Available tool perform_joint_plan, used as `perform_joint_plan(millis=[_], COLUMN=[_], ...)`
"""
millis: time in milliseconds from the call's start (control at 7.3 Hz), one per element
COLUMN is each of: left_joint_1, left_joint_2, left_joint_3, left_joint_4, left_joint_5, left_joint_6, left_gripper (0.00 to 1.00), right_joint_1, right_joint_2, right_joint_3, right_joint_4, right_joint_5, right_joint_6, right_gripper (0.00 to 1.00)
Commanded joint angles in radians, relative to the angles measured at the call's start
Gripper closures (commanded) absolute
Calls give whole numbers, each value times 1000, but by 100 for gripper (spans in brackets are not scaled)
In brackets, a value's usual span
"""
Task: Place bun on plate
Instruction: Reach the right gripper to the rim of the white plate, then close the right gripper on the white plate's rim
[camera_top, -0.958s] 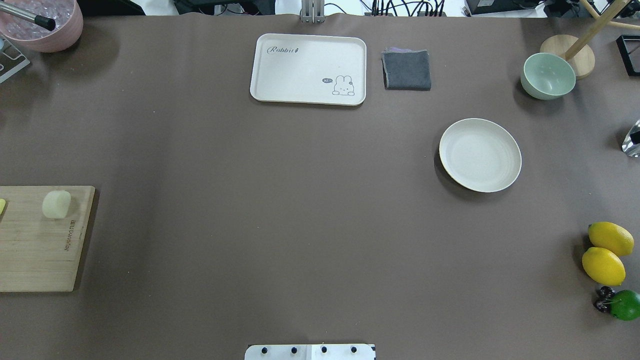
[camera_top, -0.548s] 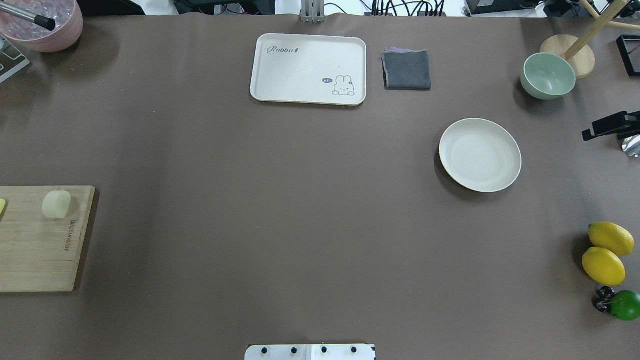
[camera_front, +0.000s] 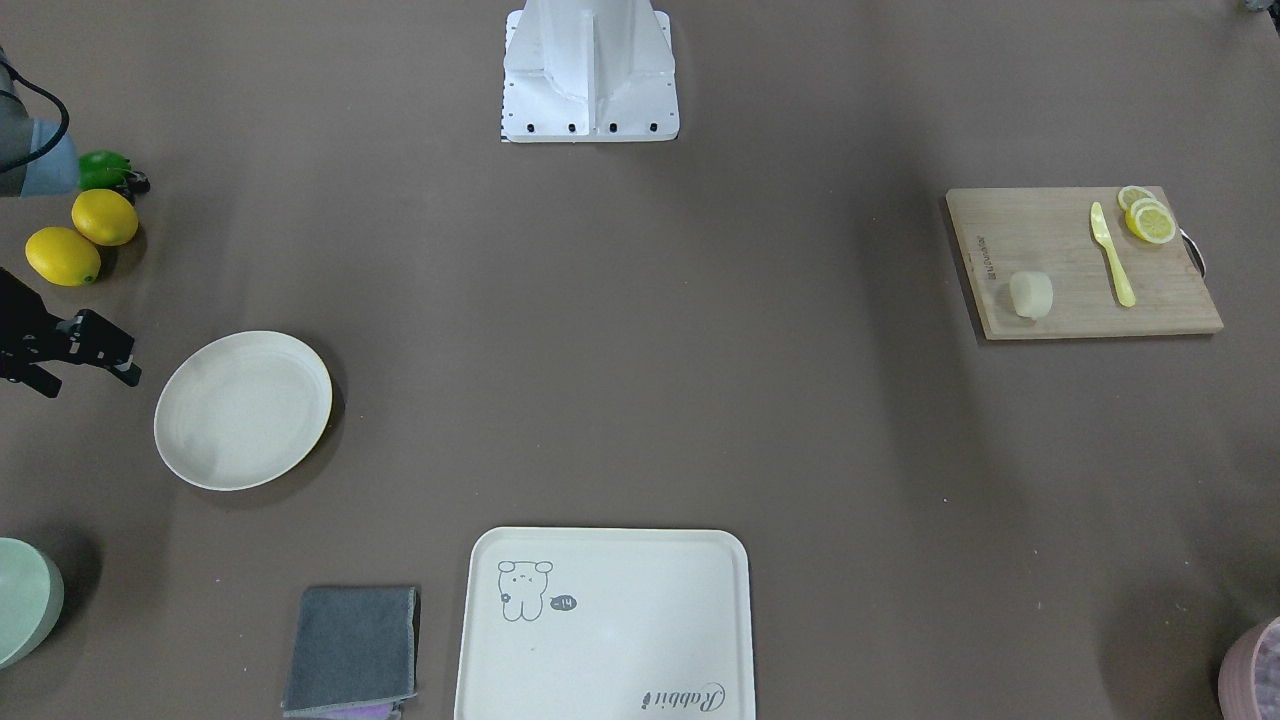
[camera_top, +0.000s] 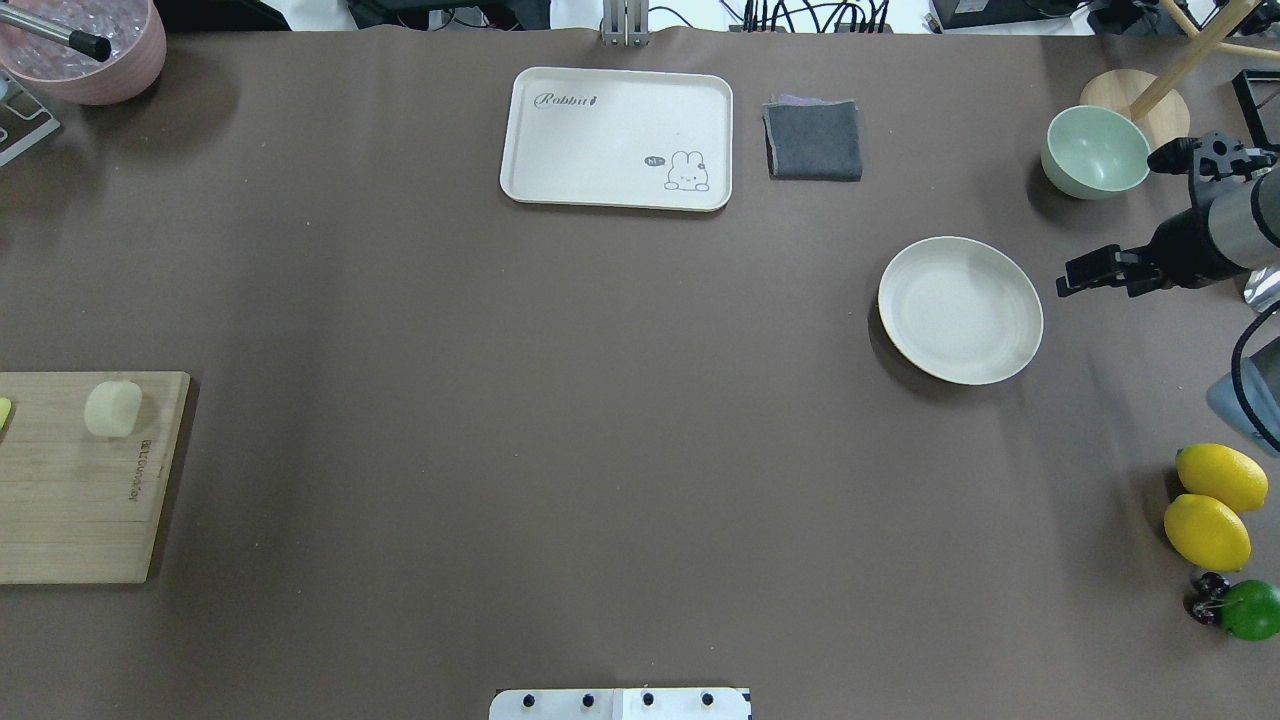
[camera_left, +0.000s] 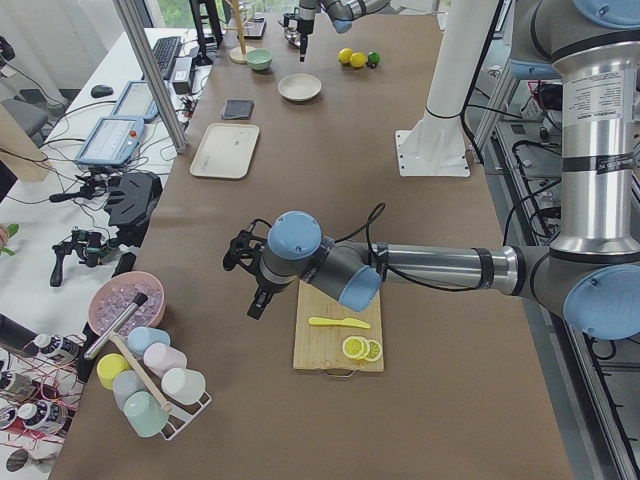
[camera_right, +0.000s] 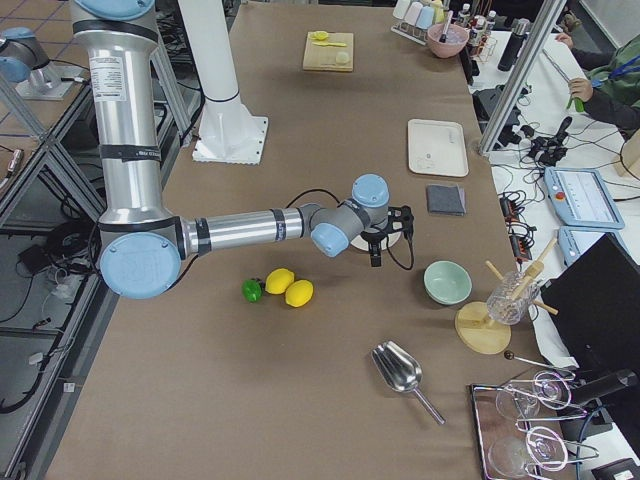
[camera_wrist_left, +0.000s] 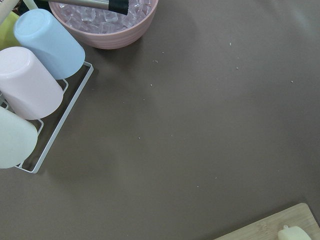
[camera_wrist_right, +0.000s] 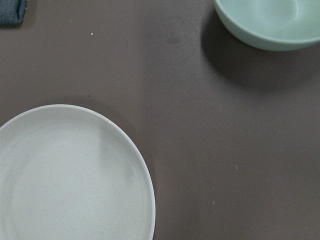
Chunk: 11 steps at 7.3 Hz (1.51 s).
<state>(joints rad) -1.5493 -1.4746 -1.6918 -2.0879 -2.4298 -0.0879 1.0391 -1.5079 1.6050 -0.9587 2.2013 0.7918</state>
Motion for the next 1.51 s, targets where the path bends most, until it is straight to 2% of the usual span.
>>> perform_joint_plan(millis=[0, 548, 685, 821, 958, 1369], left_joint_1=[0, -2, -2, -2, -2, -2], left_joint_2=[0, 0, 0, 0, 0, -1], left_joint_3=[-3, -8, -8, -8, -8, -6], left_joint_4=[-1, -1, -1, -1, -1, 0], left_joint_5=[0, 0, 0, 0, 0, 0], left_joint_6=[-33, -33, -33, -33, -33, -33], left_gripper=[2, 2, 2, 2, 2, 2], right_joint_1=[-85, -129, -129, -129, -129, -128], right_joint_2=[0, 1, 1, 5, 6, 44], right_joint_3=[-25, -54, -56, -54, -50, -33], right_joint_4=[6, 6, 5, 5, 5, 5], right_joint_5=[-57, -58, -58, -58, -58, -55], right_joint_6=[67, 72, 72, 72, 72, 188], right_gripper=[0, 1, 34, 94, 100, 100])
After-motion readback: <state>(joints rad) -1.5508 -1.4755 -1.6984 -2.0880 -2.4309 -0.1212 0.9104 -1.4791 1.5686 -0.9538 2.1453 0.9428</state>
